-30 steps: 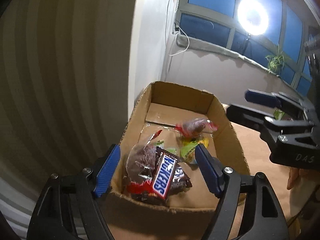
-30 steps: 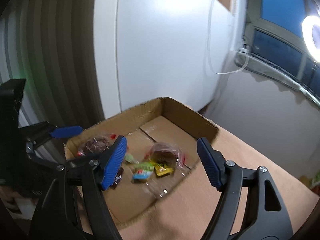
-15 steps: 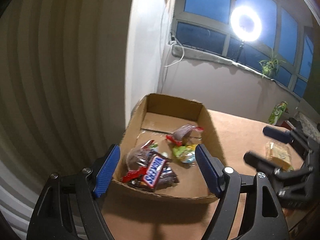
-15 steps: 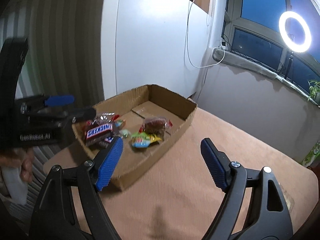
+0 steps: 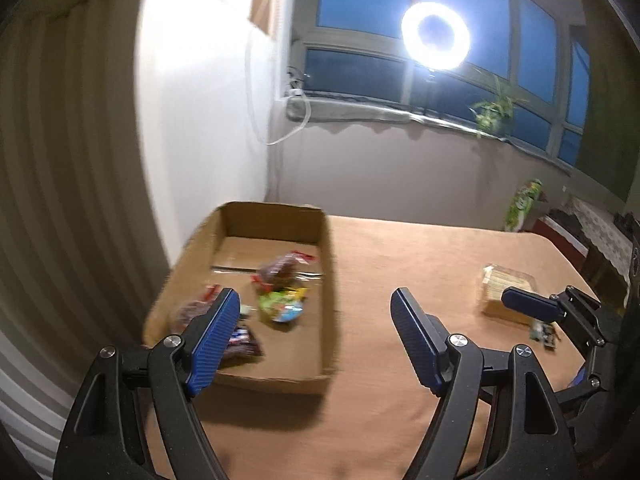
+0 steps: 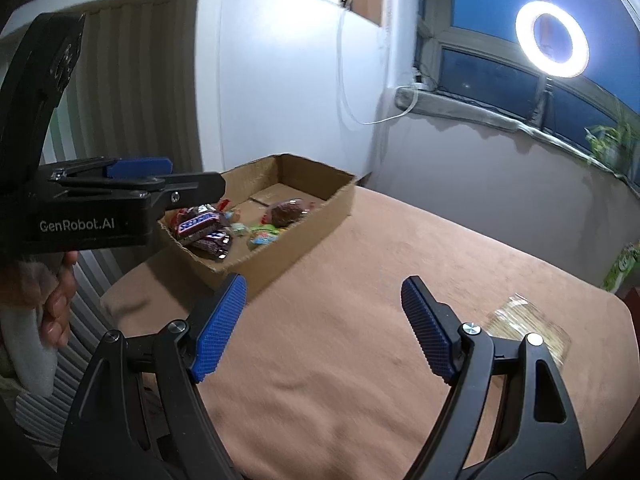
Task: Organize snacks
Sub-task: 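Move both open tools back toward the bread loaf and small candies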
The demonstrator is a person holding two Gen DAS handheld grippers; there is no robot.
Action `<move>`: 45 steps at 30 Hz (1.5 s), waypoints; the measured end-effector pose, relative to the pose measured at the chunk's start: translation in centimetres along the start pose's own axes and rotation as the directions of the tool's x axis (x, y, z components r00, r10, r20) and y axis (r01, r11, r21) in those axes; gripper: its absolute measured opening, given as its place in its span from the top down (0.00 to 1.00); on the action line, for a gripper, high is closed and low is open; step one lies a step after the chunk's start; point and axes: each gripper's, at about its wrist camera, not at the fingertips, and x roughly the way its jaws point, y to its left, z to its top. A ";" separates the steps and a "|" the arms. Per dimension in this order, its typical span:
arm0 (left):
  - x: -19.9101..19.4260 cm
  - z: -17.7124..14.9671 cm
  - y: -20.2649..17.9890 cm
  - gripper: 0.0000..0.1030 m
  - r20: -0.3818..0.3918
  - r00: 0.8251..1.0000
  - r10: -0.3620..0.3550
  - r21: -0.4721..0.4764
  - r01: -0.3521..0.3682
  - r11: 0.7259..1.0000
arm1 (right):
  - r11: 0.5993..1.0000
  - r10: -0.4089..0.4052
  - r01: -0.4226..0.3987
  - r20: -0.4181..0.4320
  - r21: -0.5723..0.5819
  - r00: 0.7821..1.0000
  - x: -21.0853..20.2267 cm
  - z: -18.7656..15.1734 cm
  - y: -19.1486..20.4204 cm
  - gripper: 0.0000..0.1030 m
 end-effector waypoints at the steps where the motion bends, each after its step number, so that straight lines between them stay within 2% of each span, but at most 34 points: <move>1: 0.0 0.0 -0.9 0.24 -0.003 1.000 -0.013 0.010 0.013 1.000 | 1.000 -0.008 0.008 0.004 0.013 1.000 -0.6 -0.4 -0.6 0.20; 5: 0.3 -0.2 -4.1 0.24 -0.023 0.998 -0.053 0.047 0.054 0.997 | 0.997 -0.049 0.049 0.008 0.063 0.999 -2.7 -2.1 -3.4 0.14; 10: 1.0 -0.6 -8.7 0.24 -0.056 0.993 -0.108 0.105 0.114 0.988 | 0.985 -0.103 0.100 0.009 0.144 0.995 -5.2 -4.4 -7.5 0.13; 14: 1.5 -1.0 -11.9 0.24 -0.083 0.985 -0.150 0.149 0.161 0.976 | 0.974 -0.107 0.105 0.000 0.201 0.994 -6.9 -6.0 -10.3 0.13; 25: 3.3 -2.7 -19.1 0.24 -0.164 0.961 -0.221 0.263 0.259 0.929 | 0.923 -0.216 0.224 -0.061 0.311 0.975 -9.7 -10.2 -17.2 0.13; 30: 4.8 -3.8 -21.5 0.24 -0.216 0.944 -0.251 0.280 0.306 0.910 | 0.897 -0.252 0.272 -0.100 0.350 0.962 -10.7 -12.2 -20.0 0.13; 37: 6.7 -5.3 -23.9 0.24 -0.277 0.919 -0.280 0.299 0.359 0.884 | 0.872 -0.276 0.310 -0.141 0.380 0.951 -11.1 -14.1 -21.7 0.13; 39: 7.4 -5.7 -24.5 0.24 -0.301 0.908 -0.292 0.297 0.381 0.876 | 0.867 -0.278 0.316 -0.151 0.386 0.949 -11.0 -14.5 -22.2 0.13; 45: 8.8 -6.6 -25.4 0.24 -0.341 0.889 -0.304 0.274 0.404 0.873 | 0.859 -0.277 0.324 -0.172 0.396 0.945 -10.8 -15.4 -23.1 0.13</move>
